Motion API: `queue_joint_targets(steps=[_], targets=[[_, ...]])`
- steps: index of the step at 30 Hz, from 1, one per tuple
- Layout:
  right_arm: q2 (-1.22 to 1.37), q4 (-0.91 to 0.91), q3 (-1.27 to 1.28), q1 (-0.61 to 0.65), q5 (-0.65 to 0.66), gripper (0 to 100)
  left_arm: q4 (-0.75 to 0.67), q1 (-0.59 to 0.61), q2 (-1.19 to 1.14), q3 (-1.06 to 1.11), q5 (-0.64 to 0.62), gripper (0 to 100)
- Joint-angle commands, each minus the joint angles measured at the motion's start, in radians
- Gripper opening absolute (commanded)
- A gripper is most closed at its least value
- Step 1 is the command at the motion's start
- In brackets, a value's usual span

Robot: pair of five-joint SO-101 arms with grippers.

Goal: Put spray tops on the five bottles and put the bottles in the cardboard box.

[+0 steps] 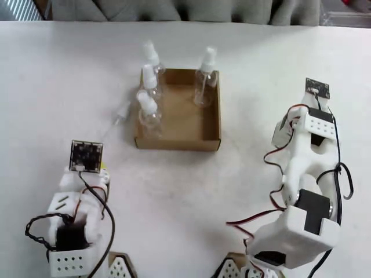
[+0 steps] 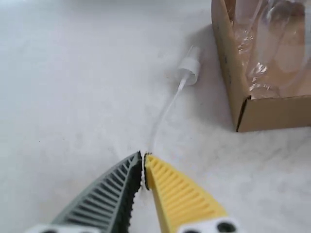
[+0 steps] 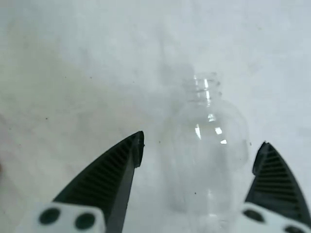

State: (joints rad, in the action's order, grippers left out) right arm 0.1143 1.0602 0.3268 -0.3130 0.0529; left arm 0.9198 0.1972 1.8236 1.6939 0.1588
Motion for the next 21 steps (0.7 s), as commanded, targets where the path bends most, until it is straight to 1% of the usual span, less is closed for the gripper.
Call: queue_joint_targets(steps=[1,3,10,15,21], targets=[[-0.005,0.005,-0.043,0.005,0.023,32.0,0.003,-0.013,0.005,0.0,0.008,2],[-0.004,0.004,-0.041,0.005,0.052,32.0,0.003,-0.013,0.005,0.0,0.008,2],[0.088,0.015,-0.107,0.001,0.054,32.0,0.005,-0.013,0.005,0.0,0.008,2],[0.16,0.074,-0.186,0.001,0.06,32.0,0.005,-0.013,0.005,0.0,0.008,2],[0.171,0.082,-0.198,0.002,0.06,32.0,0.005,-0.013,0.005,0.0,0.008,2]])
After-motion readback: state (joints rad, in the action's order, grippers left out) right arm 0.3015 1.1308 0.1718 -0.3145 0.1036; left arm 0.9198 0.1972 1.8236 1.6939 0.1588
